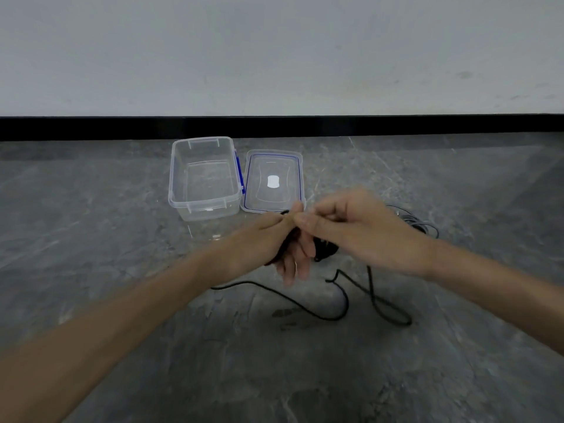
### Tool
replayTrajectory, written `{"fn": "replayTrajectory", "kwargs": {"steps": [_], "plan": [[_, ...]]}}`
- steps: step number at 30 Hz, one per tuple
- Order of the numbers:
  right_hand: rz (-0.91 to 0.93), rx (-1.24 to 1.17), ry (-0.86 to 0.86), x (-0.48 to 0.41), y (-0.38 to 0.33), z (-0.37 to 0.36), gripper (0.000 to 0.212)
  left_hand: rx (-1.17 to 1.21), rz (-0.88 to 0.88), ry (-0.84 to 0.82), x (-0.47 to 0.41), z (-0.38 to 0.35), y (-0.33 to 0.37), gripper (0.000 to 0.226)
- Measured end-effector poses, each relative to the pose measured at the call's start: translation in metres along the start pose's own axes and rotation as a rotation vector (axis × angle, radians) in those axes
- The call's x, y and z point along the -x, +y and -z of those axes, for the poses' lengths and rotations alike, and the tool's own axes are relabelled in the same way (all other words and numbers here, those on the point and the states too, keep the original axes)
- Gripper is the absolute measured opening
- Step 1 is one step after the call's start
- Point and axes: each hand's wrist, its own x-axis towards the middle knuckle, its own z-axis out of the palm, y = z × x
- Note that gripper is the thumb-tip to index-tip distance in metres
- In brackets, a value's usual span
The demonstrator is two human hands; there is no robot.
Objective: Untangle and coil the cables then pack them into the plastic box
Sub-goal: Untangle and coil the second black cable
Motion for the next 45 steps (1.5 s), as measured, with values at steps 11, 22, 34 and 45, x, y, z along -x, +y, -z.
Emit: {"fn": "replayTrajectory", "kwargs": {"steps": [11, 22, 34, 45], "plan": [[0.057, -0.078, 0.181, -0.020, 0.039, 0.009, 0.039, 1.090, -0.053, -0.509, 0.000, 0.004, 0.026, 0.038], [-0.114, 0.007, 0.039, 0.004, 0.038, -0.054, 0.016, 0.508, -0.296, 0.442, -0.017, -0.001, 0.018, 0.042], [0.084, 0.606, -0.227, 0.003, 0.004, 0.002, 0.022, -0.466, -0.058, 0.144, -0.007, -0.009, 0.002, 0.064], [0.397, 1.151, -0.133, -0.012, 0.013, 0.033, 0.040, -0.259, 0.077, -0.101, -0.007, -0.004, 0.012, 0.079]]}}
